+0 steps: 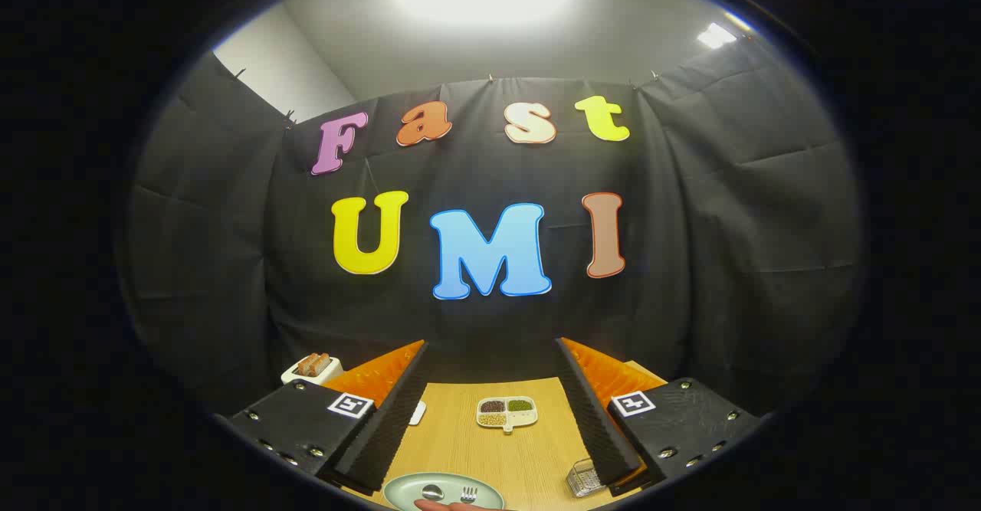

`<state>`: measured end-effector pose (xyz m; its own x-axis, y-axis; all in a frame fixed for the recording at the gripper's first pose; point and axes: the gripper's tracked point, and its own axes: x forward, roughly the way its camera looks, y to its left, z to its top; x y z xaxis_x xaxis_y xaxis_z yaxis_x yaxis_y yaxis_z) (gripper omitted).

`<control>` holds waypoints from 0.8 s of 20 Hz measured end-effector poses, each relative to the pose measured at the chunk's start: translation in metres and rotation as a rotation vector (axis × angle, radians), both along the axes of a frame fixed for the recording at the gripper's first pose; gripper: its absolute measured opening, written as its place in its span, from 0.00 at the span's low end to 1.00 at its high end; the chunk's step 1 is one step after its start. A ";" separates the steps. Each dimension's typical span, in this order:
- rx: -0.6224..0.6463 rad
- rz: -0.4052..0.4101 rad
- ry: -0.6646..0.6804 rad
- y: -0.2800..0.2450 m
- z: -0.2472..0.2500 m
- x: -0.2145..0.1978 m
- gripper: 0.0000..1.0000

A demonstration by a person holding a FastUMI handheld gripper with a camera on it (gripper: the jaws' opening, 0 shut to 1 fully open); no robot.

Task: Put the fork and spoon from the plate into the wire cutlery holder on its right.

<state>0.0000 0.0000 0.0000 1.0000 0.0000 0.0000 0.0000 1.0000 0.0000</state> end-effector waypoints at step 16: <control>-0.004 0.042 -0.020 0.039 0.007 -0.009 0.97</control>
